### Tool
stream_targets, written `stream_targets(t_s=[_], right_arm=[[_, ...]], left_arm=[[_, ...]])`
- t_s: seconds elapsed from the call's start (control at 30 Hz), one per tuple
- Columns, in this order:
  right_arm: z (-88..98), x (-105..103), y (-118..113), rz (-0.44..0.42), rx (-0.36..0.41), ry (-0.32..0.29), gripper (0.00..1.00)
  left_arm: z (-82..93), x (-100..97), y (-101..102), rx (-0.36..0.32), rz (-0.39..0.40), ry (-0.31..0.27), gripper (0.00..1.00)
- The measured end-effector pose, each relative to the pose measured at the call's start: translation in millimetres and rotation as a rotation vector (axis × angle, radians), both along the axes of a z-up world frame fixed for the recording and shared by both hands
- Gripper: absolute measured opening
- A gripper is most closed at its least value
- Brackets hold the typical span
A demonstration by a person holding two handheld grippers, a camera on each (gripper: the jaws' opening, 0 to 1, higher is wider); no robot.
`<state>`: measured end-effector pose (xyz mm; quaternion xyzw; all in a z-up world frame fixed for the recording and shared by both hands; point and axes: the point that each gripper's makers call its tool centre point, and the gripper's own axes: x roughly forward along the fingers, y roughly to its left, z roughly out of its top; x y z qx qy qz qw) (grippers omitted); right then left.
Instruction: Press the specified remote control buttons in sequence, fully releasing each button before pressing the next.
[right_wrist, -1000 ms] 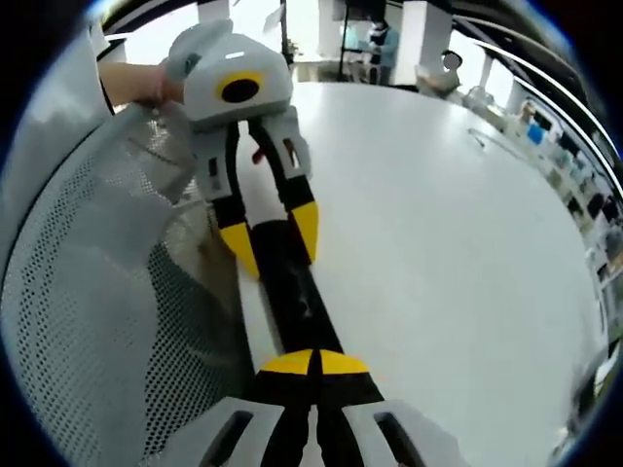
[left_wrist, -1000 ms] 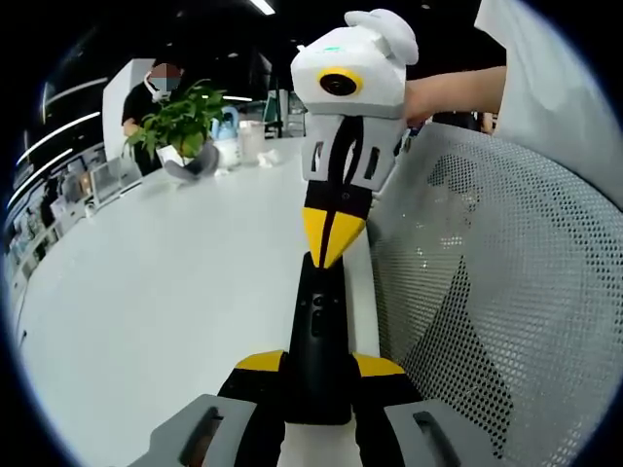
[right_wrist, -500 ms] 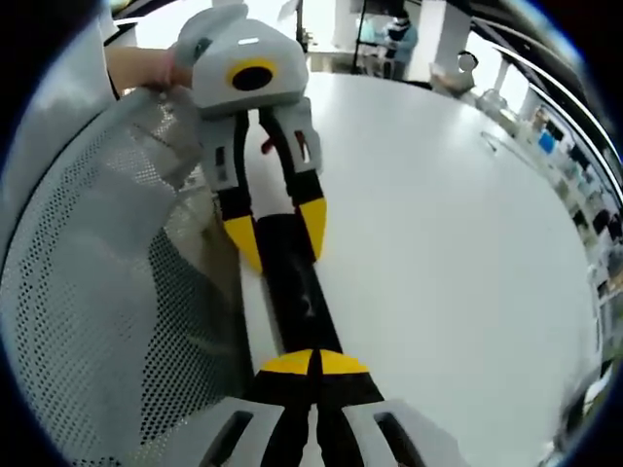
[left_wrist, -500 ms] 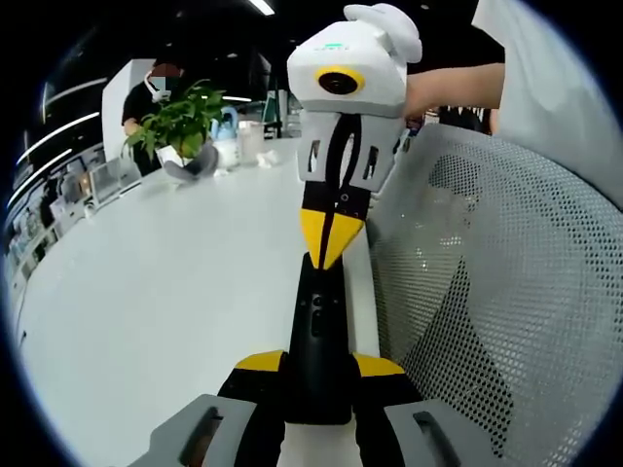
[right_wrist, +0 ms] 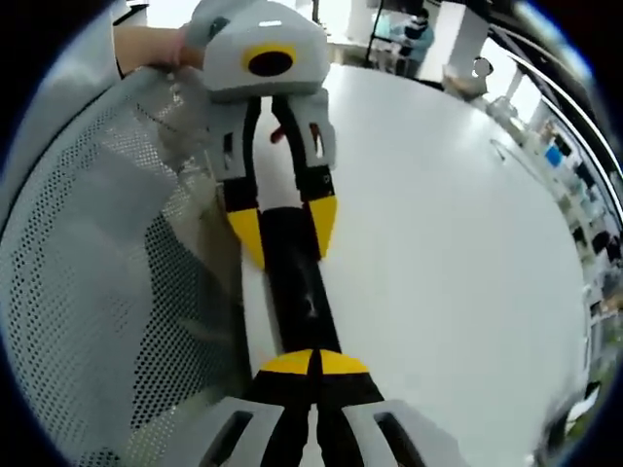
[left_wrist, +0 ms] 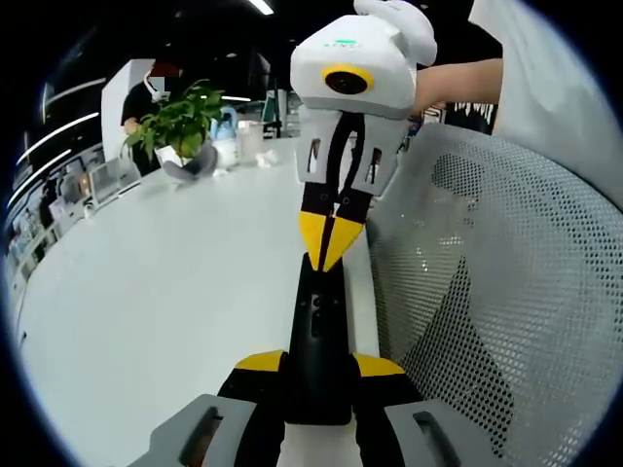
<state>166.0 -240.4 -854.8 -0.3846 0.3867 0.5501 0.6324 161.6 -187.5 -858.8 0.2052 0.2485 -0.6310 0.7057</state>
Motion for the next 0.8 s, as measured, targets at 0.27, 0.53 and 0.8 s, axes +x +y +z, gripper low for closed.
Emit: stream_targets(t_s=[0.27, 0.53, 0.8], right_arm=[[0.5, 0.5, -1.1, 0.010, 0.017, 0.048, 0.00], [0.8, -1.8, -0.8, 0.058, 0.048, 0.026, 0.00], [1.2, -1.6, 0.2, 0.150, 0.046, -0.009, 0.00]], left_arm=[[-0.3, 0.1, -0.2, 0.002, -0.010, 0.000, 0.25], [-0.2, -0.1, 0.1, 0.006, -0.025, 0.000, 0.25], [0.2, 0.4, 0.8, 0.000, -0.036, 0.017, 0.25]])
